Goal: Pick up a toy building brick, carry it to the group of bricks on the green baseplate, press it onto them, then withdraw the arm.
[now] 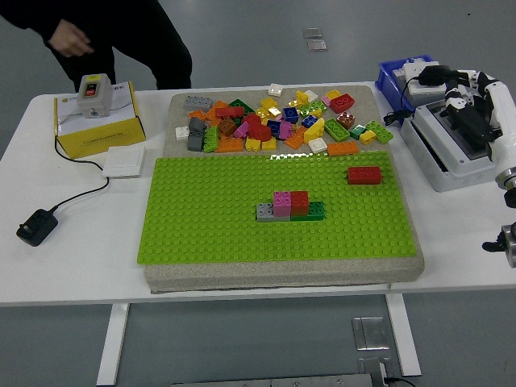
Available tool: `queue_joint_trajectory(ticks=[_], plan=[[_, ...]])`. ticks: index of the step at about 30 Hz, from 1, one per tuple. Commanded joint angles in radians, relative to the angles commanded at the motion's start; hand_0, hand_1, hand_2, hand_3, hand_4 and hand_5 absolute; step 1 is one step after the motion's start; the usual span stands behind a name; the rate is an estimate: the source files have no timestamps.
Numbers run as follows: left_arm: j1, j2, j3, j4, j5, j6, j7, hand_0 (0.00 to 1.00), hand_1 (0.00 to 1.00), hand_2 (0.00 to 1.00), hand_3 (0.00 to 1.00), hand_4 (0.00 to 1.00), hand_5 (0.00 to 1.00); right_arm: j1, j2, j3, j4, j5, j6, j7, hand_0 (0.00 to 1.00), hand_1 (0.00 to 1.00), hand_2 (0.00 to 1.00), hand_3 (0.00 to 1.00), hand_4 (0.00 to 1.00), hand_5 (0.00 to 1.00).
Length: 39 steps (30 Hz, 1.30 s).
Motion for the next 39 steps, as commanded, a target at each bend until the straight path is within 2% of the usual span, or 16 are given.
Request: queue_joint_trajectory(ticks=[4,12,17,21,28,32,36,39], plan=[[0.0,0.0,-0.002,0.0,0.002,0.001,0.0,0.695,0.694,0.64,0.721,0.202,0.517,0.003,-0.003,-0.029,-0.003,-0.051,0.019,-0.036,0.235,0.393,0.733,0.695,0.416,0.485],[-0.002,0.0,-0.001,0.0,0.0,0.002,-0.001,0.695,0.694,0.64,0.722,0.202,0.517,0.037,0.0,-0.126,-0.015,-0.229,0.145,-0.166,0.212,0.356,0.73,0.693,0.429,0.481],[-0.003,0.001,0.001,0.0,-0.002,0.002,-0.001,0.695,0.694,0.64,0.723,0.203,0.516,0.049,-0.003,-0.157,-0.027,-0.299,0.204,-0.214,0.212,0.342,0.735,0.691,0.435,0.498],[-0.003,0.0,0.003,0.0,-0.004,0.003,-0.001,0.695,0.694,0.64,0.723,0.203,0.516,0.05,-0.005,-0.167,-0.036,-0.318,0.226,-0.234,0.212,0.342,0.735,0.691,0.435,0.498],[-0.004,0.0,0.005,0.0,-0.008,0.004,-0.002,0.695,0.695,0.64,0.722,0.203,0.518,0.053,-0.007,-0.177,-0.041,-0.305,0.226,-0.235,0.208,0.326,0.738,0.69,0.437,0.509],[-0.003,0.0,0.006,0.0,-0.009,0.004,-0.002,0.695,0.695,0.64,0.721,0.203,0.518,0.033,0.001,-0.132,-0.03,-0.237,0.186,-0.186,0.206,0.321,0.74,0.69,0.437,0.52],[-0.002,-0.002,0.007,0.0,-0.012,0.004,-0.001,0.696,0.695,0.641,0.721,0.203,0.52,0.016,0.003,-0.069,-0.019,-0.144,0.121,-0.106,0.199,0.317,0.74,0.69,0.436,0.523],[-0.002,-0.003,0.006,0.0,-0.013,0.005,-0.001,0.696,0.695,0.641,0.721,0.203,0.52,0.01,0.0,-0.045,-0.016,-0.08,0.091,-0.06,0.199,0.317,0.74,0.69,0.436,0.523]])
